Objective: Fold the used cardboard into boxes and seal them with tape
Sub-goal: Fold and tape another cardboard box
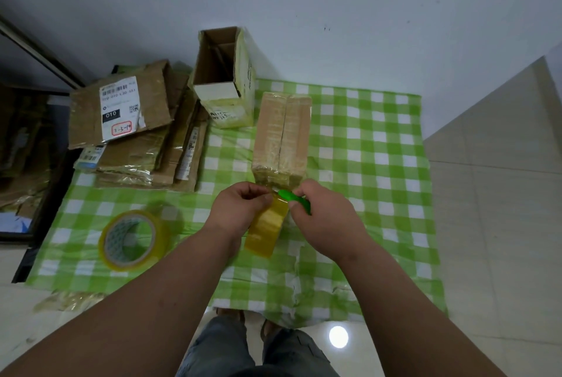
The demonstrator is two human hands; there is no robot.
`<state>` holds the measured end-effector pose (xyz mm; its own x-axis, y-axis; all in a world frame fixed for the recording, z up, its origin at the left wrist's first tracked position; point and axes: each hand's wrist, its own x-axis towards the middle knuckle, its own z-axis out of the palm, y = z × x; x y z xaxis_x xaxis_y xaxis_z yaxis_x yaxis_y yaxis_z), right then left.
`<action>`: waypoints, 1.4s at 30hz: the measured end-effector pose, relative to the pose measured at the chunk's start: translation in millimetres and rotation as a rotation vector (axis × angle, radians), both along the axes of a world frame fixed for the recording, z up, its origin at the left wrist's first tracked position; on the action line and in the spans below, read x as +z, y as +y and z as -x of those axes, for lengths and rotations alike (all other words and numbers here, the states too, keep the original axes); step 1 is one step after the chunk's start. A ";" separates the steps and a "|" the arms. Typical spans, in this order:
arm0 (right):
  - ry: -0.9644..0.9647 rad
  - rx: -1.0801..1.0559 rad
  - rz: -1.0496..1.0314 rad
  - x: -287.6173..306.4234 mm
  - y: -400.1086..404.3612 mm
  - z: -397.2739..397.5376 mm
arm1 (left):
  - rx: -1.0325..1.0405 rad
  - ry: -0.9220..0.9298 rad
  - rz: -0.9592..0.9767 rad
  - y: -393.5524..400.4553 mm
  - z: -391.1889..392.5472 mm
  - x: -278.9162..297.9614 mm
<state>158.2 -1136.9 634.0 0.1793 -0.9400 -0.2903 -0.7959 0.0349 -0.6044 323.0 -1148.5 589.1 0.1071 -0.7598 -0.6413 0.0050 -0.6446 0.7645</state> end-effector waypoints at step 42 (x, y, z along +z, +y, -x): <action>0.305 -0.216 -0.278 -48.5 7.8 27.8 | -0.114 0.007 -0.027 -4.0 -3.6 5.8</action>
